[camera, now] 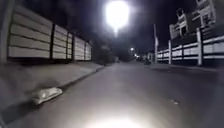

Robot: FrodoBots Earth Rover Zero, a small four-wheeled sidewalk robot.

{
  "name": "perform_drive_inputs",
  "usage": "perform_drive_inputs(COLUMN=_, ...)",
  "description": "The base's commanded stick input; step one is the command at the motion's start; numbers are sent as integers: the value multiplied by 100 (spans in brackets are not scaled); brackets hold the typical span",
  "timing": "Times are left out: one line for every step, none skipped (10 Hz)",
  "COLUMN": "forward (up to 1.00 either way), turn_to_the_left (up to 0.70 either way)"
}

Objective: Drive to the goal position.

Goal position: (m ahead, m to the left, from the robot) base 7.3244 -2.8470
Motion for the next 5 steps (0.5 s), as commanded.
perform_drive_inputs(forward=100, turn_to_the_left=0)
perform_drive_inputs(forward=100, turn_to_the_left=0)
perform_drive_inputs(forward=100, turn_to_the_left=0)
perform_drive_inputs(forward=100, turn_to_the_left=0)
perform_drive_inputs(forward=100, turn_to_the_left=0)
